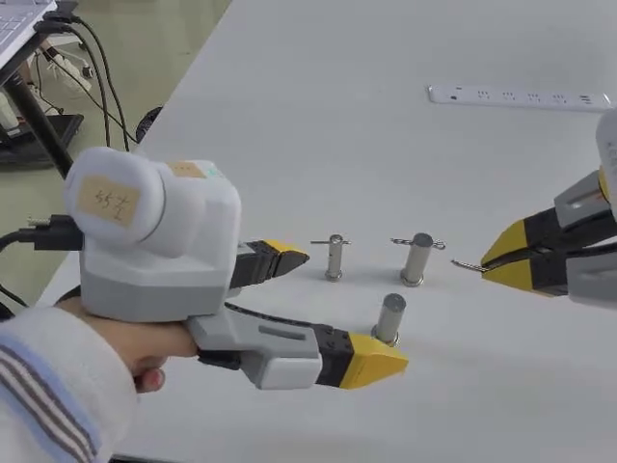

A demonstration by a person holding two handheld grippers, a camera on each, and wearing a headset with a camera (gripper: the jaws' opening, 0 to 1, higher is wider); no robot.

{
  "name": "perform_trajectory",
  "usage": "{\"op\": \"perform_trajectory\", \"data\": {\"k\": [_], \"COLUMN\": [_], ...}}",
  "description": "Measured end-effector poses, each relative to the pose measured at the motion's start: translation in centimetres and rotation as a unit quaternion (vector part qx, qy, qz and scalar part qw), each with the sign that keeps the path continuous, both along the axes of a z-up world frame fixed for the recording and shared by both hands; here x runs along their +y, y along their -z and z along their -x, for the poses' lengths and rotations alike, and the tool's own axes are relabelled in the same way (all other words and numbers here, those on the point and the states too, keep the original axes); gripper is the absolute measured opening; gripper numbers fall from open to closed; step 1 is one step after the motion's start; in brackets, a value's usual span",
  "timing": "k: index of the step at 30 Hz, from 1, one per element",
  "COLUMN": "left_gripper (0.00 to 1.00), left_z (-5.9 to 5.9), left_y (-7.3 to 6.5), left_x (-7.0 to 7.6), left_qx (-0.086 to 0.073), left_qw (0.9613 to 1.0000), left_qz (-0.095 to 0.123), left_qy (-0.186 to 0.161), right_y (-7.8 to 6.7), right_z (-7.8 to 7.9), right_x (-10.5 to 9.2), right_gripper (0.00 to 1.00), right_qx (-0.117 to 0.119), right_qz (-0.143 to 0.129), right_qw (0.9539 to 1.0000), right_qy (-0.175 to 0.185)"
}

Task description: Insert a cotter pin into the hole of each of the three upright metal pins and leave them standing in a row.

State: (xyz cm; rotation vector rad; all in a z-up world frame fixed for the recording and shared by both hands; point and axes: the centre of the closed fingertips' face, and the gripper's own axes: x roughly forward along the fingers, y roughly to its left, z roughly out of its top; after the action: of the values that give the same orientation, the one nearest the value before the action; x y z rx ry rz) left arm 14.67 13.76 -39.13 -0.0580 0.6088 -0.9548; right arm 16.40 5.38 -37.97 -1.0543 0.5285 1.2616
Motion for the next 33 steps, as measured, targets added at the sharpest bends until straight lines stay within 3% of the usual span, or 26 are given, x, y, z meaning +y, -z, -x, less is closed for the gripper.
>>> {"op": "perform_trajectory", "data": {"k": [3, 10, 13, 28, 33], "left_gripper": [0.79, 0.72, 0.70, 0.55, 0.46], "left_z": [-0.4, -1.2, -1.6, -3.7, -3.6], "left_y": [-0.9, -1.9, -2.6, -3.8, -3.5], "left_x": [-0.5, -1.7, -2.3, -4.8, -5.6], "left_qx": [0.006, 0.015, 0.009, 0.016, 0.021], "left_qw": [0.9995, 0.9983, 0.9977, 0.9950, 0.9953], "left_qz": [0.030, 0.055, 0.067, 0.098, 0.092], "left_qy": [-0.010, -0.010, -0.009, 0.004, 0.022], "right_y": [0.0, -0.6, -0.8, -0.8, -0.9], "right_z": [0.0, -0.5, -0.9, -1.1, -1.1], "right_x": [0.1, 0.3, 0.4, 0.7, 1.0], "right_gripper": [0.00, 0.00, 0.00, 0.00, 0.00], "right_qx": [-0.004, -0.028, -0.043, -0.058, -0.065], "right_qz": [-0.005, -0.021, -0.027, -0.037, -0.040], "right_qw": [1.0000, 0.9993, 0.9985, 0.9971, 0.9966], "right_qy": [0.004, 0.016, 0.023, 0.031, 0.032]}}
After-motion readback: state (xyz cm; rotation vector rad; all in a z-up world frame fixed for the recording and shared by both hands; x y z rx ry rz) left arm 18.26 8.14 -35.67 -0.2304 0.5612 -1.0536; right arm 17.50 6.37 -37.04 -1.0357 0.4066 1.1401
